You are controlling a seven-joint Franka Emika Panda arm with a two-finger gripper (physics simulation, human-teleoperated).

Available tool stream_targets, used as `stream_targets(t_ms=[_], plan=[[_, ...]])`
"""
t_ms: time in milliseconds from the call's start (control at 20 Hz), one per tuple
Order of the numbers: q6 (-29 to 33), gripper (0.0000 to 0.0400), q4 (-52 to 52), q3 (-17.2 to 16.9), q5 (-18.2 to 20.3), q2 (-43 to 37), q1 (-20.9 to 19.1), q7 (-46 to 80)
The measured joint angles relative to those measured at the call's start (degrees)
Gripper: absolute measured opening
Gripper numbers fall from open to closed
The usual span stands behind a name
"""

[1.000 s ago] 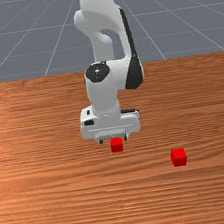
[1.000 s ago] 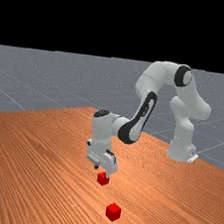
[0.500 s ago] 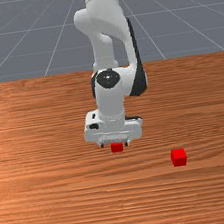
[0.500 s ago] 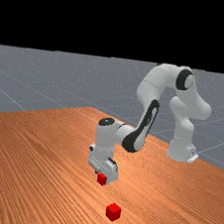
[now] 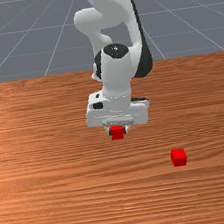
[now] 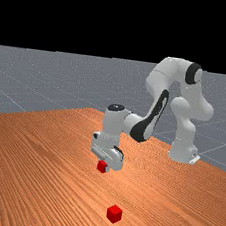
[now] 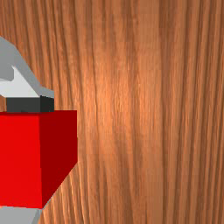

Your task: Stack all the cube

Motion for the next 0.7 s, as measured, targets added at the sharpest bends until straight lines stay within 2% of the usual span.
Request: stream_targets(t_ms=[100, 350, 450, 700], plan=[[-0.7, 0.0194, 3.1, 1.2, 0.2, -1.0, 1.1, -0.1], [-10.8, 0.0194, 16.8, 6.7, 3.1, 3.0, 3.6, -1.3], [-12.9, 0.0194, 20.3, 8.7, 4.2, 4.9, 4.7, -1.7], [-14.5, 0.0194, 31.0, 9.6, 5.4, 10.1, 4.7, -1.4]])
